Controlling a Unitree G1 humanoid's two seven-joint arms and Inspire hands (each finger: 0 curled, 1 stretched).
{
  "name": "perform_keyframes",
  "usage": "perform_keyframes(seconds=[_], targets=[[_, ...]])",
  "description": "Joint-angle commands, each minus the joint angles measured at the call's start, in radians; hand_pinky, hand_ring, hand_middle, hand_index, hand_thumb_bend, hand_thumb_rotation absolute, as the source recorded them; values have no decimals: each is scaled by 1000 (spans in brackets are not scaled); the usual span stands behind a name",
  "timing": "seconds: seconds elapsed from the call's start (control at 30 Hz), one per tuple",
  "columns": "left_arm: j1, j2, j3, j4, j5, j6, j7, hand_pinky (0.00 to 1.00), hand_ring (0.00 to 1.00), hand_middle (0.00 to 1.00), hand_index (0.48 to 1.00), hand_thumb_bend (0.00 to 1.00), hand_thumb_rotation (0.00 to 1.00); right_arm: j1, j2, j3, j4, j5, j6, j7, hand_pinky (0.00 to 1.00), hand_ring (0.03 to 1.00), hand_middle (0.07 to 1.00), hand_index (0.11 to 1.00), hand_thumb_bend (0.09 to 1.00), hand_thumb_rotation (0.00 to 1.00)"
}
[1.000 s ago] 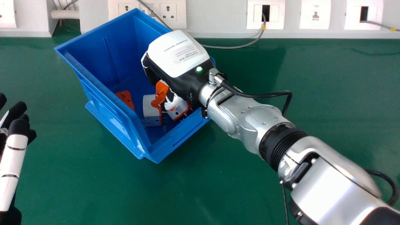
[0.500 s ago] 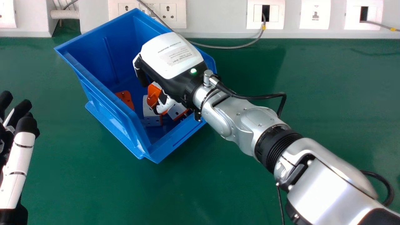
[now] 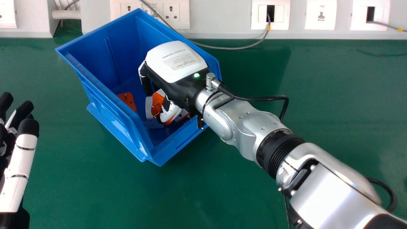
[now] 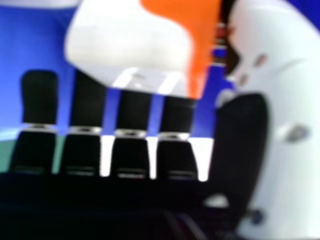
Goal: Pick all objects and put in blue box
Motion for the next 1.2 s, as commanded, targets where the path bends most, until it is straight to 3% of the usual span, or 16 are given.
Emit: perform_keyframes(seconds=[0.0, 0.1, 0.2, 0.43, 1.17], targets=[[10, 7, 0, -22, 11, -17, -1, 948, 960, 939, 974, 531, 730, -20, 2, 0, -28, 4, 2, -3, 645, 805, 833, 805, 711, 92], [13, 3, 0, -22, 12, -19, 1, 948, 961, 941, 976, 531, 735, -22, 0, 6, -29, -3, 6, -5, 746, 918, 932, 917, 782, 136], [14, 1, -3, -26, 18, -18, 6, 948, 962, 941, 977, 530, 738, -24, -3, 13, -30, -10, 11, -9, 794, 971, 978, 971, 815, 157], [12, -7, -10, -20, 30, -25, 12, 950, 963, 942, 978, 537, 741, -22, -6, 28, -29, -11, 19, -12, 815, 991, 998, 991, 833, 163], [-5, -15, -10, -7, 45, -31, 22, 950, 963, 942, 978, 541, 744, -19, -23, 23, -54, 4, 7, -14, 821, 1000, 1000, 1000, 826, 154]])
